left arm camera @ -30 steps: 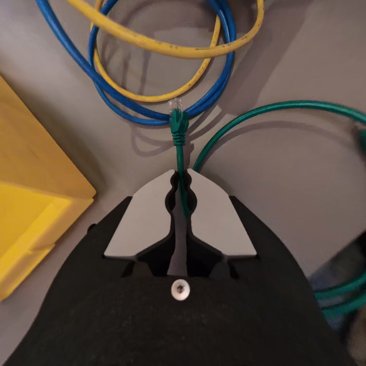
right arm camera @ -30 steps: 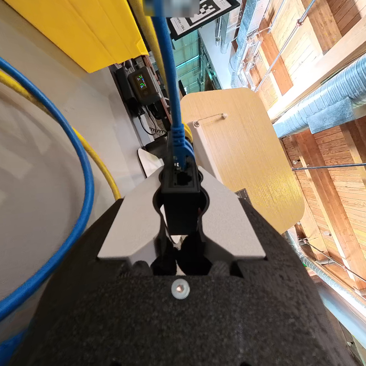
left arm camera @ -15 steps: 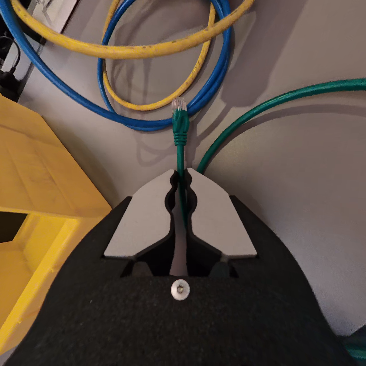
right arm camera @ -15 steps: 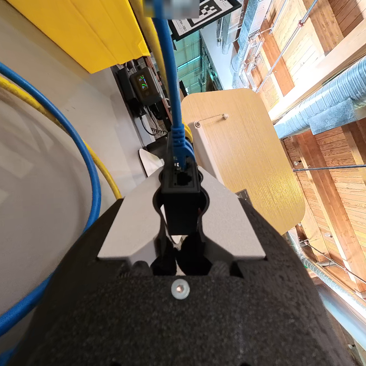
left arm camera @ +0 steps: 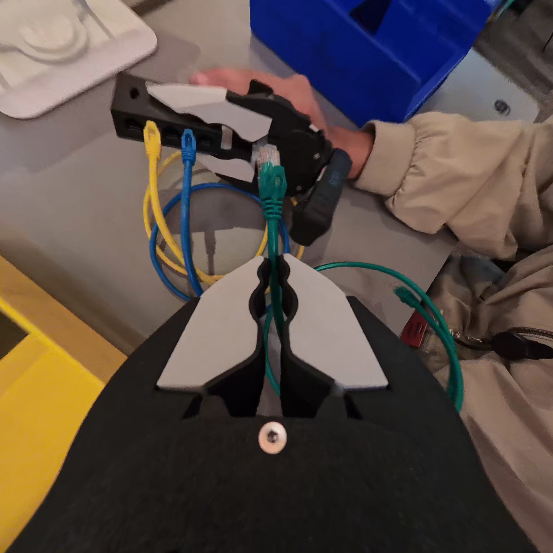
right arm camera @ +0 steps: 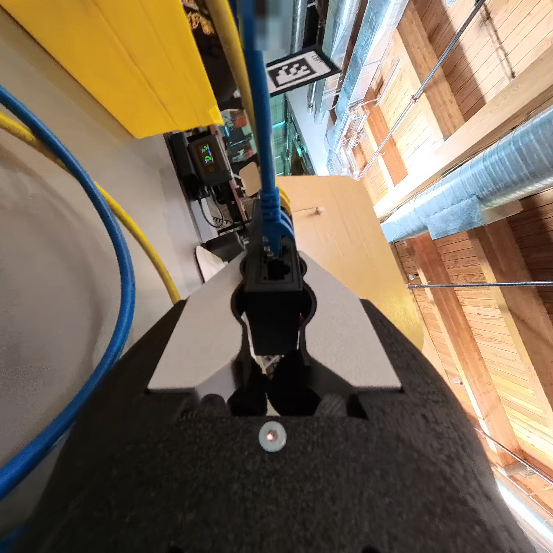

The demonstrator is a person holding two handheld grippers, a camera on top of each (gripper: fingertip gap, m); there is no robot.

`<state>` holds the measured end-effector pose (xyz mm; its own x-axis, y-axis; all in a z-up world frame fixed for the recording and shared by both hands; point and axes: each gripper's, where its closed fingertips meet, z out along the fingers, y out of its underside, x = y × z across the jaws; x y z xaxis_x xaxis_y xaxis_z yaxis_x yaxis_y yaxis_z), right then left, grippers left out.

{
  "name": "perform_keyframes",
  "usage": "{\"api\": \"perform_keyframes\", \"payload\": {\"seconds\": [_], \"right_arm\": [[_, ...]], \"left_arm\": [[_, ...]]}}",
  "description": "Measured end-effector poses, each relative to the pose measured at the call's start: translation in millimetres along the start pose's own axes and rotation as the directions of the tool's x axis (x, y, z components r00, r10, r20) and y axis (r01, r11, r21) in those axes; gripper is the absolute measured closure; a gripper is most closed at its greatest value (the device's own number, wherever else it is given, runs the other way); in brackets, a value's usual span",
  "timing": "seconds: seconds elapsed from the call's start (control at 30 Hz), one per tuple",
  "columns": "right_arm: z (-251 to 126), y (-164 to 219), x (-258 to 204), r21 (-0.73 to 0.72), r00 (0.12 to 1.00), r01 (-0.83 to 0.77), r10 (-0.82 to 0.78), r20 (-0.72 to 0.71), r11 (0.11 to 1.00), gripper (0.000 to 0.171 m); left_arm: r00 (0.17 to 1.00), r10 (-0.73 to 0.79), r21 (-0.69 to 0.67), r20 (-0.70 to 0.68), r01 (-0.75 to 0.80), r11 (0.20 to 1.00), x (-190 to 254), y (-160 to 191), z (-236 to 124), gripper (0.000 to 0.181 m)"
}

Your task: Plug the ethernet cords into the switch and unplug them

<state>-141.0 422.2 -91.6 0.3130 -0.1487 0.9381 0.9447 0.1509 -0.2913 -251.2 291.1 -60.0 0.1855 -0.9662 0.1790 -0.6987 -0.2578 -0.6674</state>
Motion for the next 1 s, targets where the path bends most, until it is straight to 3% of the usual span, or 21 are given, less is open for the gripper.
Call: {"api": "perform_keyframes", "payload": {"seconds": [0.13, 0.4, 0.73, 1.0], "right_arm": [[-6, -14, 7, 0.063, 0.999, 0.031, -0.028, -0.045, 0.998, 0.145], [-7, -21, -2, 0.074, 0.996, 0.089, -0.087, -0.026, 0.993, 0.145], [-5, -17, -4, 0.054, 0.995, 0.097, -0.096, -0.017, 0.994, 0.145], [-6, -19, -7, 0.062, 0.995, 0.100, -0.099, -0.008, 0.993, 0.145]], "left_arm": [[0.995, -0.089, -0.183, -0.034, 0.082, 0.980, -19, 0, 36, 0.176], [0.984, -0.178, -0.324, -0.016, 0.163, 0.932, -31, 4, 54, 0.176], [0.974, -0.224, -0.288, 0.011, 0.218, 0.933, -42, -2, 52, 0.176], [0.983, -0.181, -0.345, 0.015, 0.174, 0.922, -39, 4, 54, 0.176]]}}
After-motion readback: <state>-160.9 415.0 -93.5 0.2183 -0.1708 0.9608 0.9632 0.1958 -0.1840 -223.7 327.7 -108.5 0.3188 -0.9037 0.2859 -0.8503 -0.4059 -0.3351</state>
